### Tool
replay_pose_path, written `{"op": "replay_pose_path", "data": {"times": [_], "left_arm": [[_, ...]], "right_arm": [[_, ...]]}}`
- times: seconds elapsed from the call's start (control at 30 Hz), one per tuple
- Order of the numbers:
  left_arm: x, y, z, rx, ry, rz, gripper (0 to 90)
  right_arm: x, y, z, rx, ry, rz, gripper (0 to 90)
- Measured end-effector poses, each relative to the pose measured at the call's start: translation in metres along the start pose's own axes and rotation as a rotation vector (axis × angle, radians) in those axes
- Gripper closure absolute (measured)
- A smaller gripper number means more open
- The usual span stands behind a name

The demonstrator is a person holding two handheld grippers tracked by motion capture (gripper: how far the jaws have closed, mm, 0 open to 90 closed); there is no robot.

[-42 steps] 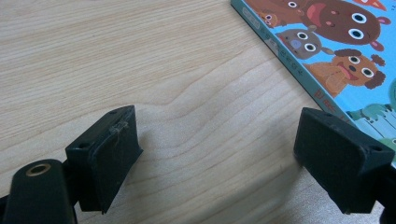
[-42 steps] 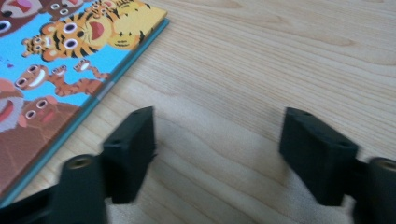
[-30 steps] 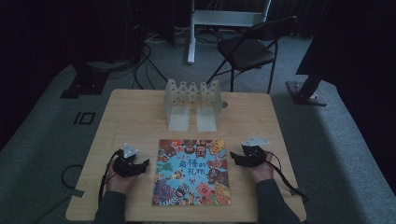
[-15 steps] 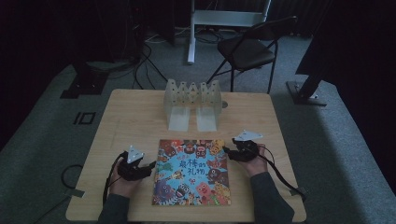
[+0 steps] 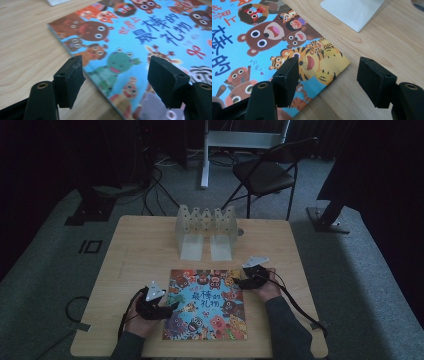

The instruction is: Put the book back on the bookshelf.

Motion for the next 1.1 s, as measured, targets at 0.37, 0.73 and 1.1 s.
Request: {"op": "replay_pose_path", "data": {"times": [0.37, 0.73, 1.1], "left_arm": [[-0.008, -0.049, -0.004, -0.146, 0.037, 0.053, 7.8], [-0.017, -0.084, -0.001, -0.246, 0.078, 0.094, 2.1], [-0.025, -0.118, -0.005, -0.348, 0.086, 0.108, 0.3]], "right_arm": [[-0.018, -0.014, -0.002, -0.132, -0.058, -0.117, 29.3], [-0.025, -0.016, -0.004, -0.189, -0.069, -0.172, 30.5], [-0.002, -0.021, -0.013, -0.242, -0.155, -0.22, 33.4]]}}
Point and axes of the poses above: each handheld gripper's, and its own axes: x roughly backward along the jaws, z roughly out of its underside, y roughly to its left, the point moved 2 cm from there along -x, roughly forward along the jaws, and after that the axes turned 8 degrees about y, right-handed, at the moved point
